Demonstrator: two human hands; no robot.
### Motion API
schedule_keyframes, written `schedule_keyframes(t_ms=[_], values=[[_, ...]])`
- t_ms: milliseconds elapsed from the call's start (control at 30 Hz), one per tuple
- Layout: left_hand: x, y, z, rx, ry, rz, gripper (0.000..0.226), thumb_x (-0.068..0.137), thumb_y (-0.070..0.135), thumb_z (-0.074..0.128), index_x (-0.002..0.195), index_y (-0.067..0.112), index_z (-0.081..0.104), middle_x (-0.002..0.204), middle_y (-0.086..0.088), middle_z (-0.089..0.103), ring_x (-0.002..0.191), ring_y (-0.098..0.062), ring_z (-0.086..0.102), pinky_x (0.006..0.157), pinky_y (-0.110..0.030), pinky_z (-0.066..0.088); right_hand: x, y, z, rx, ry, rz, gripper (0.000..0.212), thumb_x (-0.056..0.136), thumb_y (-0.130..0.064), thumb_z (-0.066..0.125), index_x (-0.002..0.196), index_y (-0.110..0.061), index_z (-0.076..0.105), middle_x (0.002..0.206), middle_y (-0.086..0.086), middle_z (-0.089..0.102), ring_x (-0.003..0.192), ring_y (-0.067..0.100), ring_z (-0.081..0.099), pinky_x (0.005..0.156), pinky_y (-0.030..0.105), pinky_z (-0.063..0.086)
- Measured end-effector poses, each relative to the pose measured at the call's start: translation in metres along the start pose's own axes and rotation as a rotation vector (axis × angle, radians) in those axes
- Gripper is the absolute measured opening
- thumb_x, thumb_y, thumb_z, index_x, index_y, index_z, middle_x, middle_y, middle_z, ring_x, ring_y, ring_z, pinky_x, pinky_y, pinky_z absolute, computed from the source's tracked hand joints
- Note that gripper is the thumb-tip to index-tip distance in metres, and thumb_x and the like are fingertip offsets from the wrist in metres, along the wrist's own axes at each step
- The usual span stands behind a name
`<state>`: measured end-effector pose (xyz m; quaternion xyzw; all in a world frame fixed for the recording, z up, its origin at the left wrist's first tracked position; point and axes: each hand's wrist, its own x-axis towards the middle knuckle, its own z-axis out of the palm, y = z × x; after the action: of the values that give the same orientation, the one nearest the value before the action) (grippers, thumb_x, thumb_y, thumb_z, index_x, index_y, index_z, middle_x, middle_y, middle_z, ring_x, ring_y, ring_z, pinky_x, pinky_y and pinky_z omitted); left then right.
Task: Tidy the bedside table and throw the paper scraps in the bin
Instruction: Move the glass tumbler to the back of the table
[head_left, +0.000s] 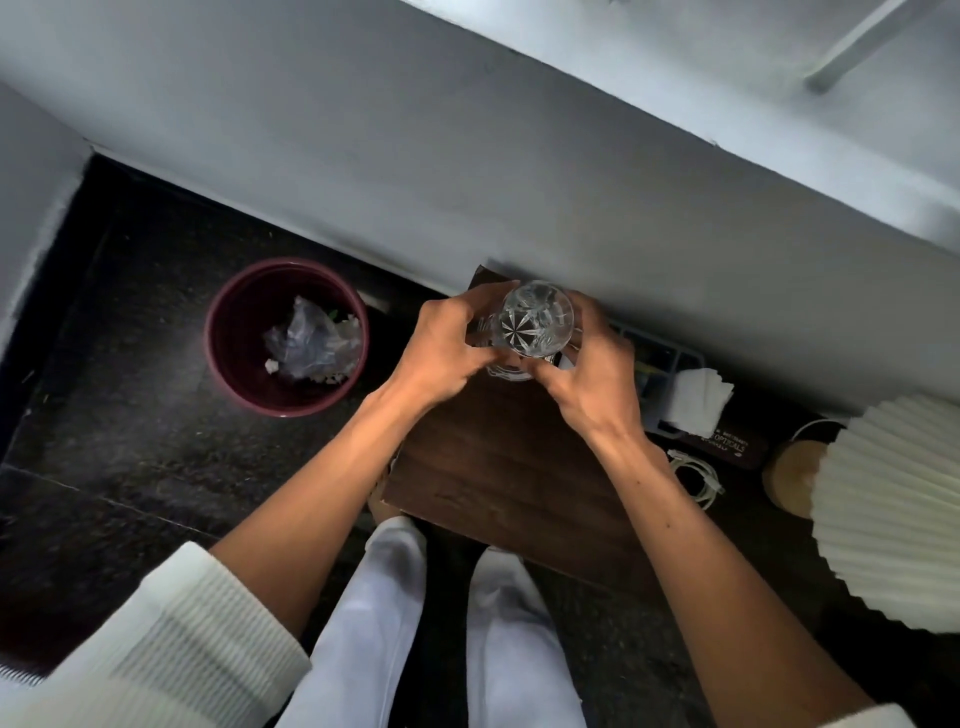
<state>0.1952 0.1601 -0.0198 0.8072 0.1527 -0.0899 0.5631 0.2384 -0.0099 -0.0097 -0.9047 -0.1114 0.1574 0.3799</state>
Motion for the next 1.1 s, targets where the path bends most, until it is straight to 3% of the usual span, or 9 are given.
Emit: schedule_keyframes(t_ms=[167, 367, 567, 733, 933, 1033, 1100], values=[[0.001, -0.007, 0.002, -0.015, -0.022, -0.015, 0.073, 0.073, 0.011, 0.09, 0.139, 0.016, 0.06, 0.128, -0.001, 0.072, 0.12, -0.009, 0.066, 0.104, -0.029, 0.054, -0.002, 0.007, 0.004, -0.013, -0.023, -0.009, 0.072, 0.07, -0.027, 0.093, 0.128, -0.007, 0.056, 0.111, -0.001, 0.07, 0.096, -0.001, 0.055, 0.077, -0.008, 0.035], [0.003, -0.015, 0.006, -0.046, -0.045, -0.035, 0.077, 0.069, 0.01, 0.091, 0.139, 0.018, 0.06, 0.128, 0.0, 0.072, 0.12, -0.008, 0.067, 0.103, -0.035, 0.055, -0.003, 0.012, 0.006, -0.026, -0.046, 0.006, 0.067, 0.072, -0.024, 0.092, 0.126, -0.007, 0.055, 0.11, 0.0, 0.069, 0.094, 0.0, 0.056, 0.074, -0.008, 0.035], [0.003, -0.023, 0.009, -0.028, -0.051, -0.039, 0.078, 0.07, 0.014, 0.093, 0.139, 0.021, 0.059, 0.13, 0.004, 0.071, 0.121, -0.005, 0.065, 0.104, -0.031, 0.054, -0.005, 0.012, 0.007, -0.023, -0.062, 0.005, 0.071, 0.072, -0.033, 0.091, 0.127, -0.008, 0.053, 0.115, 0.003, 0.07, 0.097, 0.005, 0.059, 0.075, -0.005, 0.038], [0.002, -0.024, 0.01, -0.021, -0.051, -0.033, 0.077, 0.071, 0.016, 0.092, 0.14, 0.02, 0.059, 0.131, 0.003, 0.07, 0.123, -0.007, 0.064, 0.106, -0.034, 0.053, -0.006, 0.01, 0.008, -0.018, -0.05, -0.003, 0.073, 0.073, -0.034, 0.091, 0.129, -0.007, 0.052, 0.118, 0.005, 0.069, 0.105, 0.017, 0.067, 0.084, 0.017, 0.05], [0.001, -0.024, 0.009, -0.019, -0.078, -0.03, 0.082, 0.072, 0.017, 0.092, 0.145, 0.02, 0.054, 0.137, 0.001, 0.067, 0.127, -0.009, 0.062, 0.108, -0.035, 0.052, -0.006, 0.009, 0.006, -0.03, -0.058, -0.002, 0.072, 0.073, -0.031, 0.091, 0.129, -0.006, 0.052, 0.117, 0.005, 0.07, 0.099, 0.003, 0.057, 0.078, -0.007, 0.037], [-0.006, -0.022, 0.009, 0.008, -0.095, -0.019, 0.096, 0.071, 0.022, 0.092, 0.154, 0.025, 0.042, 0.148, 0.001, 0.058, 0.135, -0.006, 0.053, 0.111, -0.026, 0.047, -0.013, 0.008, 0.003, -0.024, -0.029, 0.012, 0.073, 0.074, -0.022, 0.09, 0.134, -0.008, 0.051, 0.123, 0.005, 0.069, 0.105, 0.001, 0.058, 0.086, -0.006, 0.037], [-0.015, -0.023, 0.006, 0.041, -0.095, 0.0, 0.107, 0.069, 0.026, 0.093, 0.157, 0.027, 0.034, 0.153, 0.003, 0.051, 0.137, -0.003, 0.046, 0.109, -0.02, 0.045, -0.023, 0.006, -0.003, 0.013, 0.008, 0.065, 0.074, 0.075, -0.014, 0.088, 0.139, -0.011, 0.05, 0.126, 0.0, 0.066, 0.109, 0.0, 0.059, 0.095, 0.006, 0.045]])
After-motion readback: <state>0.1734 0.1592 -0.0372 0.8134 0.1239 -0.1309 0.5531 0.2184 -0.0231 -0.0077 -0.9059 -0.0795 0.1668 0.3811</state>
